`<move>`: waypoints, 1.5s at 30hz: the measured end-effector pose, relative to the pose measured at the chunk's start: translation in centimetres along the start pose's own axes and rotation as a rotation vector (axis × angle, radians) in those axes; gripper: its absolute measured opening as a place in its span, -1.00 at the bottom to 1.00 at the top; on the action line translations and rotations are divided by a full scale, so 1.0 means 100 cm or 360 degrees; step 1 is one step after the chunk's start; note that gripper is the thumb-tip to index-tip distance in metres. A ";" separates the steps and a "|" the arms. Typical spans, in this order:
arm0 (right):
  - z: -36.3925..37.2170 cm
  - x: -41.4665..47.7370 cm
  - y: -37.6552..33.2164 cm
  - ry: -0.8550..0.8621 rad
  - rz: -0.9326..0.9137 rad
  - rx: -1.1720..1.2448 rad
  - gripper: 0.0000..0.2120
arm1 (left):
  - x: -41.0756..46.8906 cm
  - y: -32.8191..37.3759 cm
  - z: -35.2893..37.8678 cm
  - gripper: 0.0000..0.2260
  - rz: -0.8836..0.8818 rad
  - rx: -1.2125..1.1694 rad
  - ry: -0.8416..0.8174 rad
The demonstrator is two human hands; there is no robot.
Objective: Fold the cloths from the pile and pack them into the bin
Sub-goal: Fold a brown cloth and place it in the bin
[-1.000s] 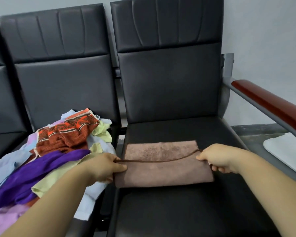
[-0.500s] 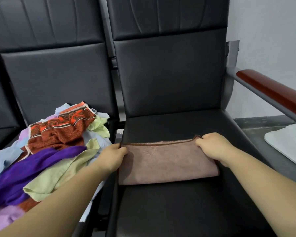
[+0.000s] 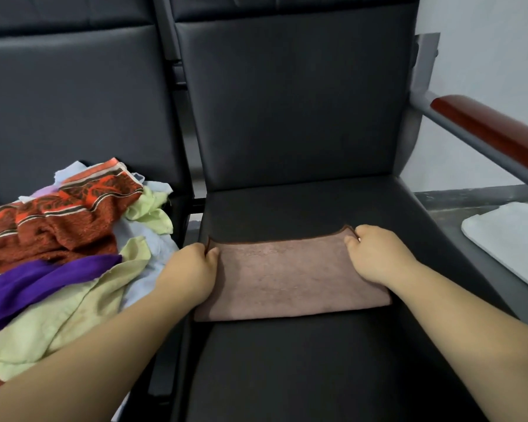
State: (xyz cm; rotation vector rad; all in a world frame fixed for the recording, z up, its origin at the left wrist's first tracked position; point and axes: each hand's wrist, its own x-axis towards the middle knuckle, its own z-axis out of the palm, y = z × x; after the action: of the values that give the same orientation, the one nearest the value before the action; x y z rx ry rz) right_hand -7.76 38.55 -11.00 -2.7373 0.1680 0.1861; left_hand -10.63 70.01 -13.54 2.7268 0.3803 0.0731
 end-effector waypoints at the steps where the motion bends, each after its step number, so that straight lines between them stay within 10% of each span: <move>1: 0.001 0.000 -0.001 0.0007 0.0014 -0.0016 -0.72 | 0.000 0.001 0.001 -0.65 0.0004 0.0007 0.0013; 19: -0.017 -0.038 -0.023 0.0198 -0.0213 -0.0182 -0.53 | -0.040 0.026 -0.027 -0.71 0.0168 0.0075 0.0169; 27: -0.012 -0.054 -0.027 -0.0246 -0.0439 -0.0368 -0.76 | -0.075 0.055 -0.013 -0.86 0.0754 0.0102 -0.0388; 36: -0.017 -0.074 -0.037 -0.0638 -0.0525 -0.0334 -0.96 | -0.058 0.044 -0.007 -0.52 0.0510 0.0571 -0.0234; 45: -0.010 -0.070 -0.035 -0.0699 -0.0512 -0.0137 -0.84 | -0.081 0.055 -0.014 -0.66 0.0479 -0.0689 -0.0709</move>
State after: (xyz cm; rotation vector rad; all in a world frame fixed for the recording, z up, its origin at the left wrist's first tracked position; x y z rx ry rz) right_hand -14.07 42.00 -7.70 -2.6800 -0.4051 0.7029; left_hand -17.19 63.39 -10.09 2.2608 -0.1593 -0.3283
